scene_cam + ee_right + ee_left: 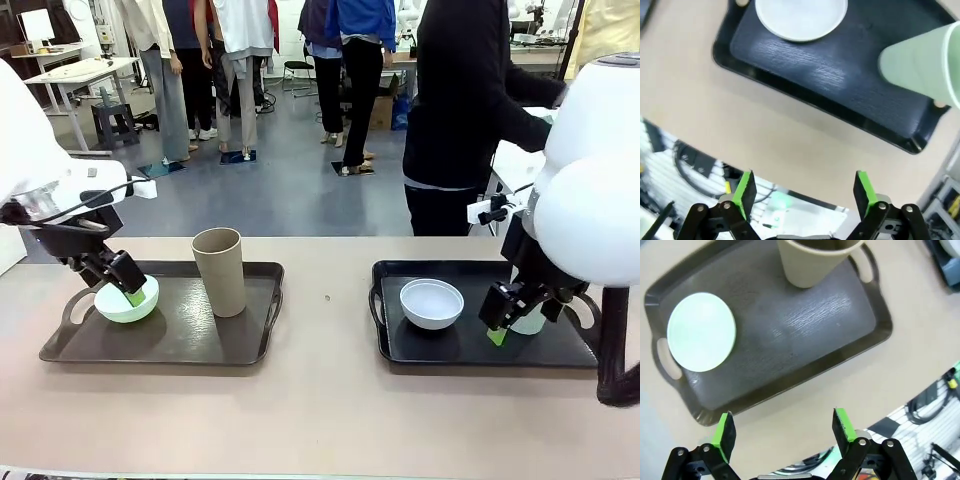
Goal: Set up a tray with a mat and arrange the tableware.
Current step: Pick up the Picnic Bowl and Reusable plastic cup from the Handle tray in front of the human's position and hold them in the air.
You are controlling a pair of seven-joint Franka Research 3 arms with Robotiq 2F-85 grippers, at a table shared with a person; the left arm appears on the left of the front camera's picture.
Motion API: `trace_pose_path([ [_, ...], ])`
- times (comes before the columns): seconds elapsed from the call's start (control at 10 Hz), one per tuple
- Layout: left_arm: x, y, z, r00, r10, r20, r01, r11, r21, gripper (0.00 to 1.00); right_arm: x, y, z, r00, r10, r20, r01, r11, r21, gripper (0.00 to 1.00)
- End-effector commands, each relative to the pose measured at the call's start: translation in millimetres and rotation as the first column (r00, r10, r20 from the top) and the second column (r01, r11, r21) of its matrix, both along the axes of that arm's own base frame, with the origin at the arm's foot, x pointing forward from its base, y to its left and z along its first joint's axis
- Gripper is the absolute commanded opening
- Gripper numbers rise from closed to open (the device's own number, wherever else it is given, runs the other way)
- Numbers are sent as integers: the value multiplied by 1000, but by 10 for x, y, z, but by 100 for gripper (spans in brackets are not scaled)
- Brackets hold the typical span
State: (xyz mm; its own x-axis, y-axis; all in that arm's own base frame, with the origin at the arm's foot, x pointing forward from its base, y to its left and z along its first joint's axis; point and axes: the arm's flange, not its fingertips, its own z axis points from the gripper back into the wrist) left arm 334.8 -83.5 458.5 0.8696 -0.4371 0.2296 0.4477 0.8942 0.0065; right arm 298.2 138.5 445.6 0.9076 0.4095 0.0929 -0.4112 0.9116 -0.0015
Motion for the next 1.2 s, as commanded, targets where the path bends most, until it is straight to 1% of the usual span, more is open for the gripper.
trace_pose_path([
  [0.0, 26, 322, 150, 998, -15, -62, -5, 952, -308, 100, 142, -665, 222, 983, -1, -183, 75, 913, 401, 100],
  [0.1, -19, 620, 224, 996, -21, -85, -23, 873, -487, 100, 69, -1197, 308, 980, 12, -198, 116, 774, 622, 100],
  [0.2, -63, 935, 208, 989, -18, -147, -82, 757, -648, 100, -75, -1774, 343, 985, 12, -174, 131, 603, 787, 100],
  [0.3, -61, 1156, 115, 987, -6, -163, -118, 661, -741, 100, -155, -2189, 302, 986, 18, -168, 140, 467, 873, 100],
  [0.4, -32, 1270, 0, 987, -33, -160, -118, 535, -836, 100, -168, -2489, 171, 986, 43, -159, 141, 287, 947, 100],
  [0.5, 35, 1216, -170, 982, -1, -191, -163, 512, -843, 100, -115, -2504, 3, 979, -57, -195, 203, 296, 933, 100],
  [0.6, -131, 1182, 122, 994, -21, -108, -64, 693, -718, 100, -303, -2271, 264, 996, 22, -87, 50, 665, 745, 100],
  [0.7, -131, 1182, 122, 994, -21, -108, -64, 693, -718, 100, -303, -2271, 264, 996, 22, -87, 50, 665, 745, 100],
  [0.8, -111, 1320, -19, 989, -11, -146, -113, 583, -805, 100, -377, -2625, 127, 993, -16, -116, 107, 524, 845, 100],
  [0.9, -21, 1220, -66, 983, -49, -174, -137, 427, -894, 100, -248, -2515, 68, 983, 30, -182, 163, 324, 932, 100],
  [1.0, 19, 1151, -189, 976, -56, -208, -182, 303, -936, 100, -152, -2368, -59, 958, 95, -271, 241, 244, 939, 100],
  [1.1, 67, 1093, -314, 969, -53, -240, -227, 182, -957, 100, -103, -2196, -158, 934, 137, -329, 288, 254, 923, 100],
])
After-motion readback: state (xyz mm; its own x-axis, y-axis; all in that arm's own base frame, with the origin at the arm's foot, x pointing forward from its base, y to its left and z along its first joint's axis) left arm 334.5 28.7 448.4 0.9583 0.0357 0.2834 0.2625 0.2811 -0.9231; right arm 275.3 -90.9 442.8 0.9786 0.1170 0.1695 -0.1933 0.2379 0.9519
